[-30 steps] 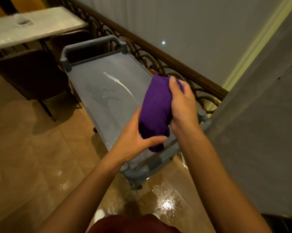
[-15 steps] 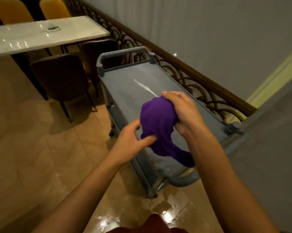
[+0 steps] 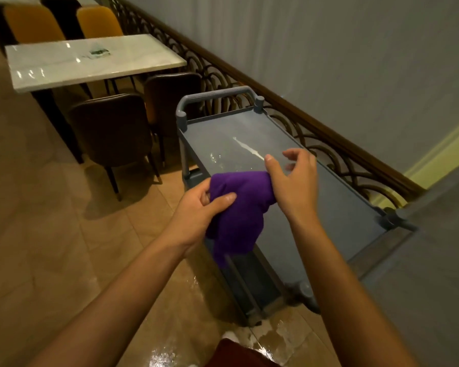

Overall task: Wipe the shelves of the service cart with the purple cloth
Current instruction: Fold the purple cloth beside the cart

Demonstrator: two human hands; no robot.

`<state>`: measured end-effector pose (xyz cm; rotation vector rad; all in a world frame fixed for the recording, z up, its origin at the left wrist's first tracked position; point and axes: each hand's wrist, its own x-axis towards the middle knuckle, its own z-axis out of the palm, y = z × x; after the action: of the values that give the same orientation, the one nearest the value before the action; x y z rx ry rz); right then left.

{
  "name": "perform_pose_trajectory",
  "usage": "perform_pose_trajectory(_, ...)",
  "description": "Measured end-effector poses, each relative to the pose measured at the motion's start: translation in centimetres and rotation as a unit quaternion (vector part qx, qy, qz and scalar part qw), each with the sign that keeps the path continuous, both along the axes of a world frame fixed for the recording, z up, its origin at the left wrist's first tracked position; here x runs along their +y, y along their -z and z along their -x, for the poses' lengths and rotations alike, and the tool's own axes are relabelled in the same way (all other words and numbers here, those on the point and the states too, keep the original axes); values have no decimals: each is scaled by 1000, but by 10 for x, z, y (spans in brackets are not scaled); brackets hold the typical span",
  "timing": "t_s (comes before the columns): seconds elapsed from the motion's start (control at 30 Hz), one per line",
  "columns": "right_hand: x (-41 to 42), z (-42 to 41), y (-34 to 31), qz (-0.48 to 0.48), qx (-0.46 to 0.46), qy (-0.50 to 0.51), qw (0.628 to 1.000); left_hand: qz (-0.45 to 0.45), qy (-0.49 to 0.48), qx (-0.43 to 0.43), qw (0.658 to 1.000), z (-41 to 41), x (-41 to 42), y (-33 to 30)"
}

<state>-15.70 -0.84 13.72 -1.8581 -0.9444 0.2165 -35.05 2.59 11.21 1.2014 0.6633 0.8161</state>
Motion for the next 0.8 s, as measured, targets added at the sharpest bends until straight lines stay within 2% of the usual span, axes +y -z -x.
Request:
perform_pose_trajectory(0.03,2,-1,1,-5,-36,-23,999,21,7,-22,1000,-2,7,-1)
perform_pose_trajectory(0.07,5,-2,2,-8,-12,-85,996,36,15,-38,999,-5,13,-2)
perform_pose_trajectory(0.1,9,-2,2,11,56,-172,983,44,21,-44,998,-7,20,-4)
perform_pose_trajectory(0.17,19,-3,9,91,184,-319,925,37,40,-38,998,-14,38,-3)
perform_pose_trajectory(0.23,35,-8,24,129,231,-373,889,18,48,-20,999,-19,57,-1)
perform_pose_trajectory(0.33,66,-24,40,118,269,-365,883,-26,12,58,998,-27,91,4)
perform_pose_trajectory(0.47,113,-48,48,139,229,-355,895,-128,-42,202,970,-43,148,7)
perform_pose_trajectory(0.6,146,-80,43,120,220,-352,902,-170,-62,255,950,-67,197,9)
perform_pose_trajectory(0.67,157,-100,41,90,272,-344,894,-126,-32,220,967,-84,218,8)
perform_pose_trajectory(0.73,163,-109,40,62,322,-323,888,5,58,144,988,-100,230,10)
perform_pose_trajectory(0.8,174,-111,41,57,306,-256,915,73,134,121,981,-120,238,18)
